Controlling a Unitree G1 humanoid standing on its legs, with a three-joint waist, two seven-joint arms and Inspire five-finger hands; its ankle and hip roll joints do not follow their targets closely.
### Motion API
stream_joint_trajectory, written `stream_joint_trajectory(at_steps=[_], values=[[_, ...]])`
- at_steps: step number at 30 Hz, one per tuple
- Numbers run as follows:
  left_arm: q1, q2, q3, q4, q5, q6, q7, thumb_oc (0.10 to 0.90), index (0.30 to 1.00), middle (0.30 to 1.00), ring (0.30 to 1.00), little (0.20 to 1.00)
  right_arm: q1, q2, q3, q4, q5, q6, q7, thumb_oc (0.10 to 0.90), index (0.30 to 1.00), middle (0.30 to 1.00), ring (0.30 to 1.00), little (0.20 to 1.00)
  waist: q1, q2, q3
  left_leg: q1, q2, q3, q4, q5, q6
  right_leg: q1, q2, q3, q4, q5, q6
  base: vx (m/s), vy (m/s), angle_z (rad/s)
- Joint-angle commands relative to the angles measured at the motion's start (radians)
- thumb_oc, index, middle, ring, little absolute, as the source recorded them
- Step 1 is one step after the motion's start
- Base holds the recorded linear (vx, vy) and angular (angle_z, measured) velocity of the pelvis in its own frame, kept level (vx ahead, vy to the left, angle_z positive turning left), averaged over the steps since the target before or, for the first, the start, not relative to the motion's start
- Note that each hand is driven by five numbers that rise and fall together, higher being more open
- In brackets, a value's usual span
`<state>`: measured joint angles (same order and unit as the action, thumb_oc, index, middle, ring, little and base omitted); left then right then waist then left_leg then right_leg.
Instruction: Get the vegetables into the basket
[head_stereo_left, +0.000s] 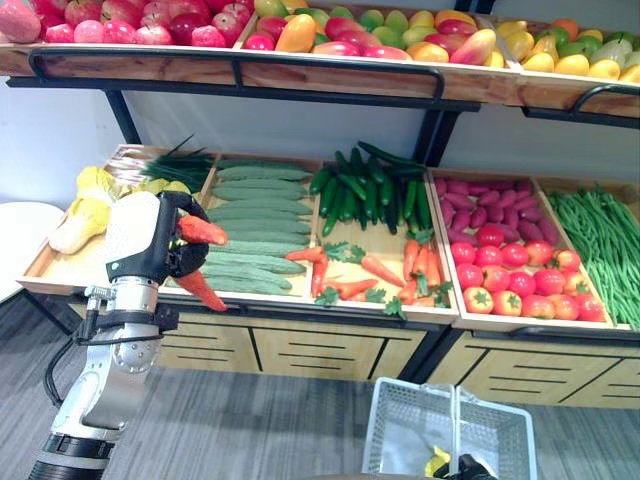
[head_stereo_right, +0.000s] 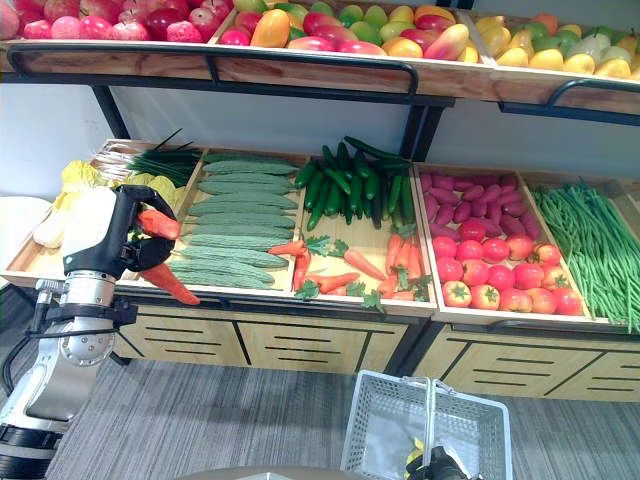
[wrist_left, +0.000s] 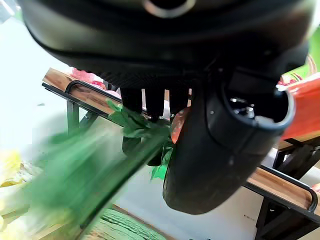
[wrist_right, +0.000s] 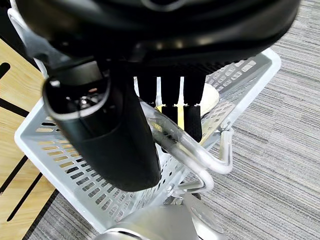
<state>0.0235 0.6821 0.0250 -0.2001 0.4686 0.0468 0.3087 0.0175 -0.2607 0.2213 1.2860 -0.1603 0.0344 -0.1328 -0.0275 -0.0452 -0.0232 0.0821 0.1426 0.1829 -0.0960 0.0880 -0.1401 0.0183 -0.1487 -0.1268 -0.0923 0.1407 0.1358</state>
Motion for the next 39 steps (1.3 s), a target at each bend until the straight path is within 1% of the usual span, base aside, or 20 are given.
stream_joint_trajectory(at_steps=[1,5,7,9,14,17,18,20,21,22,23,25,27,29,31,33,35,36,37,39], values=[[-0.143,0.040,0.063,-0.123,-0.023,-0.050,0.051,0.400,0.300,0.300,0.300,0.300,-0.001,-0.027,0.022,0.011,-0.030,0.027,-0.017,0.400,0.300,0.300,0.300,0.300,-0.019,-0.008,0.016,0.061,-0.089,-0.002,0.017,-0.112,0.079,-0.028,-0.084,0.008,0.089,0.005,0.092,0.00,0.089,-0.04],[-0.161,0.041,0.050,-0.121,-0.035,-0.050,0.053,0.400,0.300,0.300,0.300,0.300,0.007,-0.030,-0.006,0.013,-0.013,0.027,-0.030,0.400,0.300,0.300,0.300,0.300,-0.035,-0.018,0.024,0.062,-0.112,0.014,0.035,-0.132,0.097,-0.041,-0.100,0.042,0.093,0.038,0.105,-0.02,0.093,-0.14],[-0.172,0.046,0.042,-0.119,-0.042,-0.053,0.054,0.400,0.300,0.300,0.300,0.300,0.014,-0.033,-0.028,0.008,-0.002,0.027,-0.038,0.400,0.300,0.300,0.300,0.300,-0.047,-0.028,0.035,0.055,-0.129,0.036,0.067,-0.155,0.110,-0.059,-0.114,0.079,0.092,0.073,0.118,-0.07,0.143,-0.40],[-0.195,0.056,0.030,-0.114,-0.042,-0.054,0.060,0.400,0.300,0.300,0.300,0.300,0.006,-0.040,-0.039,0.005,0.003,0.029,-0.045,0.400,0.300,0.300,0.300,0.300,-0.060,-0.039,0.060,0.037,-0.142,0.069,0.096,-0.173,0.118,-0.101,-0.126,0.118,0.091,0.134,0.126,-0.13,0.110,-0.49],[-0.264,0.070,-0.018,-0.103,-0.043,-0.057,0.060,0.400,0.300,0.300,0.300,0.300,0.005,-0.045,-0.062,-0.010,0.027,0.027,-0.056,0.400,0.300,0.300,0.300,0.300,-0.075,-0.053,0.081,0.022,-0.153,0.112,0.107,-0.186,0.123,-0.144,-0.142,0.143,0.091,0.202,0.126,-0.07,0.068,-0.37],[-0.321,0.072,-0.062,-0.091,-0.049,-0.054,0.065,0.400,0.300,0.300,0.300,0.300,0.009,-0.046,-0.060,-0.029,0.031,0.026,-0.062,0.400,0.300,0.300,0.300,0.300,-0.093,-0.058,0.100,0.020,-0.153,0.145,0.109,-0.188,0.122,-0.172,-0.157,0.126,0.094,0.247,0.126,-0.08,0.043,-0.33],[-0.332,0.070,-0.074,-0.086,-0.051,-0.054,0.066,0.400,0.300,0.300,0.300,0.300,0.014,-0.044,-0.059,-0.037,0.032,0.025,-0.063,0.400,0.300,0.300,0.300,0.300,-0.098,-0.056,0.107,0.023,-0.147,0.165,0.111,-0.187,0.118,-0.181,-0.166,0.103,0.096,0.259,0.126,-0.06,0.051,-0.35],[-0.340,0.066,-0.083,-0.080,-0.054,-0.049,0.072,0.400,0.300,0.300,0.300,0.300,0.016,-0.041,-0.048,-0.049,0.023,0.024,-0.065,0.400,0.300,0.300,0.300,0.300,-0.094,-0.041,0.127,0.032,-0.128,0.212,0.116,-0.191,0.115,-0.194,-0.201,-0.019,0.112,0.245,0.126,-0.11,0.069,-0.69],[-0.345,0.067,-0.085,-0.079,-0.054,-0.046,0.076,0.400,0.300,0.300,0.300,0.300,0.012,-0.044,-0.044,-0.055,0.021,0.025,-0.067,0.400,0.300,0.300,0.300,0.300,-0.100,-0.038,0.132,0.024,-0.121,0.219,0.119,-0.179,0.112,-0.197,-0.212,-0.048,0.121,0.239,0.126,-0.19,0.072,-1.02],[-0.344,0.066,-0.083,-0.075,-0.054,-0.040,0.079,0.400,0.300,0.300,0.300,0.300,0.011,-0.043,-0.041,-0.062,0.018,0.023,-0.070,0.400,0.300,0.300,0.300,0.300,-0.099,-0.021,0.135,0.019,-0.099,0.253,0.106,-0.162,0.109,-0.174,-0.232,-0.102,0.151,0.200,0.126,-0.14,0.041,-0.75],[-0.344,0.066,-0.083,-0.075,-0.054,-0.040,0.079,0.400,0.300,0.300,0.300,0.300,0.011,-0.043,-0.041,-0.062,0.018,0.023,-0.070,0.400,0.300,0.300,0.300,0.300,-0.099,-0.020,0.136,0.021,-0.099,0.254,0.104,-0.162,0.109,-0.174,-0.232,-0.102,0.153,0.198,0.126,-0.15,0.049,-0.65],[-0.351,0.067,-0.083,-0.074,-0.054,-0.037,0.082,0.400,0.300,0.300,0.300,0.300,0.008,-0.044,-0.038,-0.068,0.020,0.021,-0.075,0.400,0.300,0.300,0.300,0.300,-0.092,-0.012,0.132,0.005,-0.086,0.289,0.090,-0.137,0.109,-0.149,-0.245,-0.126,0.193,0.173,0.126,-0.16,0.029,-0.46],[-0.357,0.070,-0.078,-0.080,-0.057,-0.031,0.083,0.400,0.300,0.300,0.300,0.300,0.004,-0.039,-0.029,-0.073,0.015,0.022,-0.078,0.400,0.300,0.300,0.300,0.300,-0.072,-0.007,0.119,-0.017,-0.068,0.350,0.070,-0.103,0.111,-0.105,-0.270,-0.191,0.242,0.158,0.126,-0.22,0.024,-0.68],[-0.351,0.071,-0.063,-0.088,-0.056,-0.028,0.086,0.400,0.300,0.300,0.300,0.300,-0.006,-0.029,-0.019,-0.079,0.004,0.022,-0.078,0.400,0.300,0.300,0.300,0.300,-0.050,0.003,0.103,-0.030,-0.049,0.380,0.042,-0.085,0.108,-0.058,-0.281,-0.247,0.285,0.148,0.126,-0.14,0.042,-0.56],[-0.340,0.070,-0.049,-0.091,-0.054,-0.023,0.085,0.400,0.300,0.300,0.300,0.300,-0.011,-0.029,-0.010,-0.082,-0.004,0.024,-0.078,0.400,0.300,0.300,0.300,0.300,-0.041,0.004,0.098,-0.035,-0.039,0.404,0.030,-0.072,0.107,-0.043,-0.281,-0.263,0.309,0.146,0.126,-0.13,0.011,-1.05],[-0.304,0.080,-0.007,-0.100,-0.046,-0.019,0.082,0.400,0.300,0.300,0.300,0.300,-0.020,-0.023,0.007,-0.089,-0.029,0.026,-0.068,0.400,0.300,0.300,0.300,0.300,-0.008,-0.015,0.079,-0.058,-0.019,0.477,0.027,-0.045,0.113,0.015,-0.273,-0.321,0.315,0.175,0.126,-0.24,-0.035,-1.26],[-0.279,0.083,0.016,-0.108,-0.040,-0.012,0.079,0.400,0.300,0.300,0.300,0.300,-0.028,-0.022,0.017,-0.090,-0.046,0.033,-0.066,0.400,0.300,0.300,0.300,0.300,0.008,-0.033,0.067,-0.074,-0.021,0.515,0.028,-0.036,0.117,0.050,-0.256,-0.341,0.290,0.195,0.126,-0.22,-0.016,-1.21],[-0.257,0.082,0.037,-0.109,-0.033,-0.010,0.079,0.400,0.300,0.300,0.300,0.300,-0.033,-0.021,0.021,-0.094,-0.057,0.032,-0.064,0.400,0.300,0.300,0.300,0.300,0.022,-0.046,0.060,-0.089,-0.022,0.548,0.028,-0.031,0.126,0.074,-0.238,-0.367,0.276,0.209,0.126,-0.18,-0.012,-1.14],[-0.250,0.083,0.042,-0.113,-0.032,-0.010,0.078,0.400,0.300,0.300,0.300,0.300,-0.032,-0.020,0.024,-0.094,-0.058,0.033,-0.063,0.400,0.300,0.300,0.300,0.300,0.025,-0.047,0.058,-0.087,-0.021,0.555,0.028,-0.032,0.126,0.074,-0.236,-0.362,0.268,0.214,0.126,-0.17,-0.027,-1.13],[-0.206,0.081,0.086,-0.114,-0.021,-0.008,0.079,0.400,0.300,0.300,0.300,0.300,-0.041,-0.017,0.032,-0.101,-0.065,0.032,-0.061,0.400,0.300,0.300,0.300,0.300,0.054,-0.065,0.055,-0.095,0.006,0.614,0.046,-0.007,0.106,0.096,-0.218,-0.434,0.157,0.185,0.126,-0.12,-0.082,-1.04]])
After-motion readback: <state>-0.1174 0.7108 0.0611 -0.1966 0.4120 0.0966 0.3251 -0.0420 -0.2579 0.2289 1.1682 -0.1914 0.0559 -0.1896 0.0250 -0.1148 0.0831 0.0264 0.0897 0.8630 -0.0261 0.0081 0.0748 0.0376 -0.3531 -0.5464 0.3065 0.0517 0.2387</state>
